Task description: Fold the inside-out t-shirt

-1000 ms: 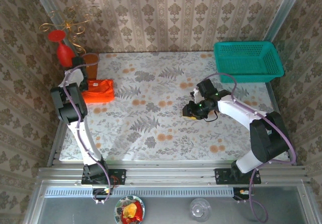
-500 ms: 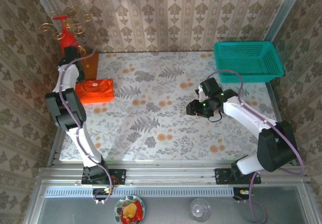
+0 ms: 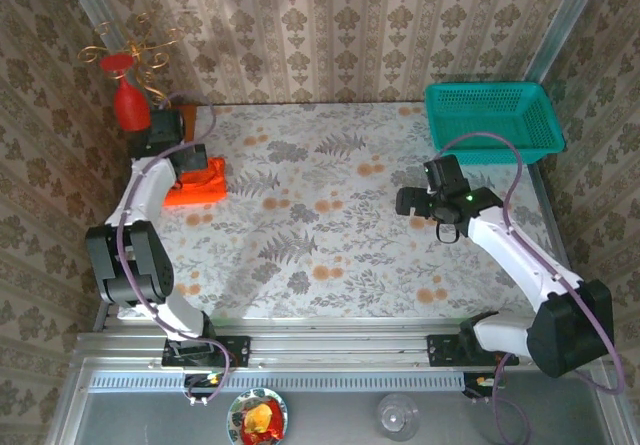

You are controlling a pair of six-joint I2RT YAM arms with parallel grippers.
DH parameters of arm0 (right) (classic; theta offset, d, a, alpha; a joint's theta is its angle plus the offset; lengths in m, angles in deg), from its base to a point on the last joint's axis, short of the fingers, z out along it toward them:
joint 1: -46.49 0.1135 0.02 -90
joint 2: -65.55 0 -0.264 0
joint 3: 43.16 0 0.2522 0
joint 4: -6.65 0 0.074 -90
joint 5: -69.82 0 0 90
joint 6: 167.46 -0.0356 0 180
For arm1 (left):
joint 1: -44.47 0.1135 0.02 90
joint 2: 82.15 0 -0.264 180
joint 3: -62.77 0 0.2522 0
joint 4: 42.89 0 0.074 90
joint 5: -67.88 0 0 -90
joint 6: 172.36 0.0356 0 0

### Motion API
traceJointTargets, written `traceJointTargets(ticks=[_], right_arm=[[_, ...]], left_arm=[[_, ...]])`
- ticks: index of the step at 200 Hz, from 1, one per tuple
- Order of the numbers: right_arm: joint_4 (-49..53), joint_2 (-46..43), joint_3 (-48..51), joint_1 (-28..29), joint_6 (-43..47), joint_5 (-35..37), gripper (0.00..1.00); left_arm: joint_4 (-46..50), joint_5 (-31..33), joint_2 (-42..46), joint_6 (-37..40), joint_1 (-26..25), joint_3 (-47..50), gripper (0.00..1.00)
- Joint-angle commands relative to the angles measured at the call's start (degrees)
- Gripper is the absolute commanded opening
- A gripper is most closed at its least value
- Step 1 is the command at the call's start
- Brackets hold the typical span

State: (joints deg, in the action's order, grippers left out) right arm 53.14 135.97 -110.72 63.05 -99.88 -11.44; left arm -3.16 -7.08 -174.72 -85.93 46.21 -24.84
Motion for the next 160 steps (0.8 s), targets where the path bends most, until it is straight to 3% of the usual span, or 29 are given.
traceJointTargets(ticks=[1,47,96,114,140,160], right_arm=[[-5.4,-3.0,2.8,-1.4,3.0,8.7,1.00],[-17.1,-3.2,9.6,-6.6,6.5,14.8,1.00],[-40.3,1.8,18.4,-9.7,13.9,15.9,1.00],[-46.8,5.2,19.9,-10.3,15.7,15.3,1.00],[-58.1,10.8,22.6,-10.8,17.4,14.0,1.00],[-62.2,11.5,23.2,-10.8,18.3,13.0,1.00]], left_arm=[[-6.9,-1.1,3.7,-4.2,-2.0,6.5,1.00],[-21.9,4.6,9.4,-4.8,-7.3,23.2,1.00],[-34.6,11.6,15.4,-0.4,-10.1,36.7,1.00],[-40.1,10.8,16.7,1.9,-10.1,41.0,1.00],[-51.4,3.8,15.4,8.8,-10.1,46.7,1.00],[-54.1,1.0,14.7,9.9,-9.8,47.1,1.00]])
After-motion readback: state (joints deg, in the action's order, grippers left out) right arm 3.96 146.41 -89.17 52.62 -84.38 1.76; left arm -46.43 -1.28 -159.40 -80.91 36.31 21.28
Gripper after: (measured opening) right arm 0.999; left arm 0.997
